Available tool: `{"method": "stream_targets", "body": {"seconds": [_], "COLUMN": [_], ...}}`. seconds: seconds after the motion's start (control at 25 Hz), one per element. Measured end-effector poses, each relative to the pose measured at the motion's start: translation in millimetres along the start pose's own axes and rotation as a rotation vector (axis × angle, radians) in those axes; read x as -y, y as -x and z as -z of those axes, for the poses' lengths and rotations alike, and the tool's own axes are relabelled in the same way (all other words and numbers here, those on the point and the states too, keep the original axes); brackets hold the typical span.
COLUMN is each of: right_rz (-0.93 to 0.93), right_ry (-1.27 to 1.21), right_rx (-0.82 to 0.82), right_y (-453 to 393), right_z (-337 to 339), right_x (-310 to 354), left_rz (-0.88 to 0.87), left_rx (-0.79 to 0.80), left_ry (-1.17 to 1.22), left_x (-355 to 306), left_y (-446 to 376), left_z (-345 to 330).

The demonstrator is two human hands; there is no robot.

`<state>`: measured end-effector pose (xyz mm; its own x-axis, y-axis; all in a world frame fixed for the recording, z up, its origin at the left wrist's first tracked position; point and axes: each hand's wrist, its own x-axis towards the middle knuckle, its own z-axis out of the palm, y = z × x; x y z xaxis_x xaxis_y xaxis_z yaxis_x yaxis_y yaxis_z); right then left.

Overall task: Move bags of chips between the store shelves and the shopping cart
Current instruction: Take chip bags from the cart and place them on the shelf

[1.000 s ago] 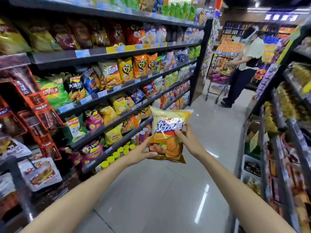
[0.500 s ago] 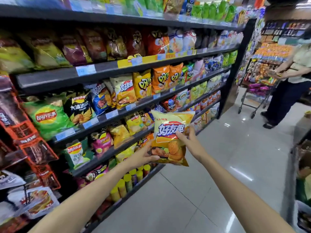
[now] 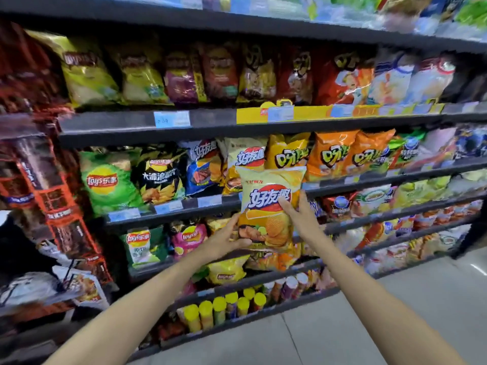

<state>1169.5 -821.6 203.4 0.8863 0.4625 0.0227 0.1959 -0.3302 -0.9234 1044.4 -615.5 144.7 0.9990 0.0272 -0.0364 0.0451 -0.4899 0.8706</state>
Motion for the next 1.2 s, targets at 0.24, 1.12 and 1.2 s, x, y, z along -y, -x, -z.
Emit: {"method": "stream_targets", "body": {"seconds": [0.24,1.12,1.2], "right_rz": [0.114,0.051,0.050], "right_ry": [-0.045,-0.087,-0.094], "right_rx": [0.106,0.049,0.071], "right_y": [-52,-166,-170], "right_z": [-32,-118,-116], "right_x": [20,64,62], "left_rz": [0.120,0.082,0.064], "left_rx": [-0.154,-0.343,-0.519], "left_ry": [-0.005,-0.366,-0.456], "left_x": [16,77,79], "left_y": [-17,-67,-66], "left_z": [40,162,172]}}
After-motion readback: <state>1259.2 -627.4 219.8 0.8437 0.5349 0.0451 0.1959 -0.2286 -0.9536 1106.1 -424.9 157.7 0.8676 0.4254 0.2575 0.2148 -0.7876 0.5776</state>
